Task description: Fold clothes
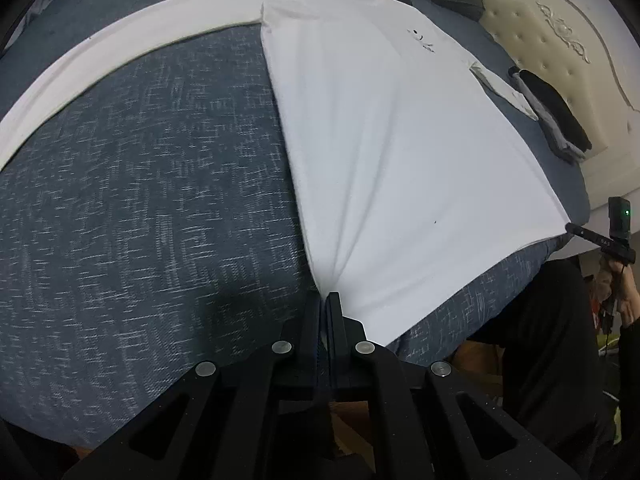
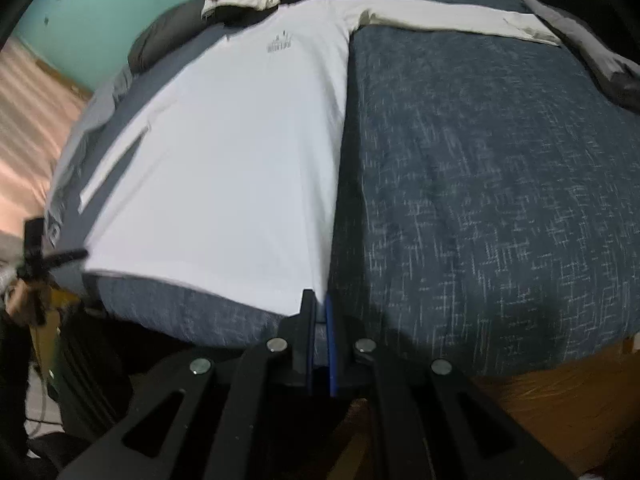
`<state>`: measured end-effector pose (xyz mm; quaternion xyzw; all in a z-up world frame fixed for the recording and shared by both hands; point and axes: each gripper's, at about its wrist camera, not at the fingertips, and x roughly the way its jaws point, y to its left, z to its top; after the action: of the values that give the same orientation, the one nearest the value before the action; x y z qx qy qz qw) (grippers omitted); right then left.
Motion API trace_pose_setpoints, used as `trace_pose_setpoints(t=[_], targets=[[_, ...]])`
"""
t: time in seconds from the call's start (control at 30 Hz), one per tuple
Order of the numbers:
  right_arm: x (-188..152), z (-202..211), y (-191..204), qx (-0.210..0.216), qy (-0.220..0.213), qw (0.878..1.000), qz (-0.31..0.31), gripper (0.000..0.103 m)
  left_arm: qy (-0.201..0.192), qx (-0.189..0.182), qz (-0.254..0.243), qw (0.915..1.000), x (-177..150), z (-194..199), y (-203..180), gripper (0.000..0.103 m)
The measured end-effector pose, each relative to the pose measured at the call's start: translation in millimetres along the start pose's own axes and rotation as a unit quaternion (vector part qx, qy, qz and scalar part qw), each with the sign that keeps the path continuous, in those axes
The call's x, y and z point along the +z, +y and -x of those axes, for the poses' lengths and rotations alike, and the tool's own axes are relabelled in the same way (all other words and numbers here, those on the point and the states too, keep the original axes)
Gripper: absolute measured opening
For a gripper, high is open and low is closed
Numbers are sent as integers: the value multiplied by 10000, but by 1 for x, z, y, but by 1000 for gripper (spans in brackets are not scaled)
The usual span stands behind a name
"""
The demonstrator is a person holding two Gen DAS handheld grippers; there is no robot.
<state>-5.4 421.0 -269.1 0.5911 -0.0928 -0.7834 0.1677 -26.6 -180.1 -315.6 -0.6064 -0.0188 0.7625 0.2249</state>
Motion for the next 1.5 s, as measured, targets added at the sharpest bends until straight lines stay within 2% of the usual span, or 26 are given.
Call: trace_pose_setpoints(t=[0.13,0.37,0.5,0.53,0.7,0.77,0.9,1.1,1.17,1.2,1.23,1.5], targets=[[-4,-14,2,-143,250,9995,123,5,114,33,82,9999,-3,-8,4,3],[-2,-9,-15,126,210,9994,-259,8,188,136,222,9995,-7,-18,14,0],[4,6,-26,379,-27,9980,-502,23,70,51,381,9992,-6,-14,22,0],[6,9,-29,448,-109,9974,-562,24,47,34,400,9992,-6,-13,22,0],[20,13,-49,757,-526,9896,-1106,24,6,-50,352,9994,-1,-16,14,0],[28,7,-54,756,-587,9875,-1250,24,39,-52,316,9995,1,-20,10,0],[48,-11,-47,640,-633,9889,-1186,24,111,-79,297,9995,13,-32,1,1],[71,-40,-35,595,-465,9924,-967,24,181,-91,378,9991,35,-49,-3,1],[73,-45,-32,591,-432,9931,-912,21,221,-78,385,9990,39,-53,-3,1],[73,-46,-32,571,-427,9933,-910,10,244,-62,368,9990,40,-56,-4,1],[74,-47,-32,550,-421,9935,-907,5,259,-52,352,9990,42,-57,-5,1],[70,-24,-45,621,-879,9893,-984,1,349,82,154,9992,53,-64,-17,1]])
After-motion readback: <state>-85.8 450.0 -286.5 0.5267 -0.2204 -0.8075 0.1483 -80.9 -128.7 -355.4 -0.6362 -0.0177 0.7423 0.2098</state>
